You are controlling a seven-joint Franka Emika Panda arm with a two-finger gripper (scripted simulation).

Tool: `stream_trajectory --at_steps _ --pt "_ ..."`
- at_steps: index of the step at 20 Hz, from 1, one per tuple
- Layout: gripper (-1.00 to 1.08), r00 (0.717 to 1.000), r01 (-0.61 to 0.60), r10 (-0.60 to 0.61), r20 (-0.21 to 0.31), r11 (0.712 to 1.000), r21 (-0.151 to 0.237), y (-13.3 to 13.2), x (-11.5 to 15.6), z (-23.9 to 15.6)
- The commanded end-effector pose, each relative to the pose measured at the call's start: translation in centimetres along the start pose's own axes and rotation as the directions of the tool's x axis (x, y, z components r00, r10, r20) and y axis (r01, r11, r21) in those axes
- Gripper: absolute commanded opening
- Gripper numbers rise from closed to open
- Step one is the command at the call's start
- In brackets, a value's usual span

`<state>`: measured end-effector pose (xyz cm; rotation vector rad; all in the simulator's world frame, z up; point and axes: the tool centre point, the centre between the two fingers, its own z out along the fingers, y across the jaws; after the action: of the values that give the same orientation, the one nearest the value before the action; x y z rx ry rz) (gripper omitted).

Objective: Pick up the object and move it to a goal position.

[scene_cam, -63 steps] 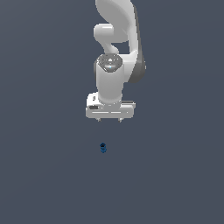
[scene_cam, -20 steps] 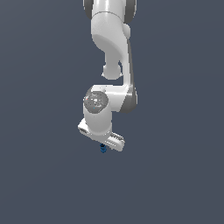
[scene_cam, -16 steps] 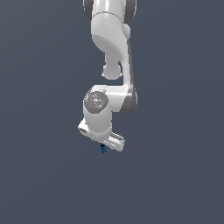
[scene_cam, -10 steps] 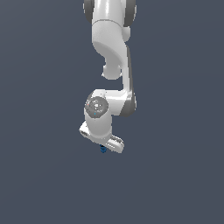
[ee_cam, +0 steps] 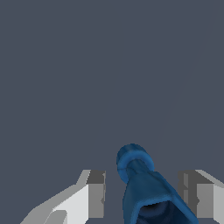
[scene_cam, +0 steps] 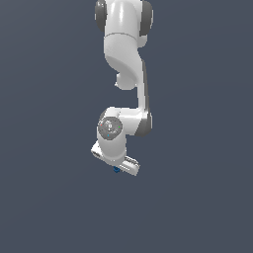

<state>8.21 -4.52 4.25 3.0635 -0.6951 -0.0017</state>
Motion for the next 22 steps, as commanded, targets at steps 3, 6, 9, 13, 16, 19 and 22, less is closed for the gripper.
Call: stream_trajectory --at_steps 3,6,9,13,16,19,22 --pt "-1.0 1.0 0.0 0.0 -0.001 1.0 0.0 0.0 0.1 0.0" --pt "-1.0 1.0 0.0 0.0 -0.001 1.0 0.0 0.0 0.1 0.0" --pt "-1.0 1.0 0.0 0.0 -0.001 1.0 0.0 0.0 0.1 0.0" --pt "-1.0 1.0 0.0 0.0 -0.001 1.0 0.0 -0.4 0.0 -0.2" --pt "-1.0 1.0 0.0 0.0 -0.001 1.0 0.0 -1.6 -0.1 -0.5" --pt "-1.0 1.0 0.0 0.0 -0.001 1.0 0.0 -3.5 -0.3 -1.1" --pt "-1.0 1.0 0.0 0.0 -0.001 1.0 0.0 -5.8 -0.6 -1.8"
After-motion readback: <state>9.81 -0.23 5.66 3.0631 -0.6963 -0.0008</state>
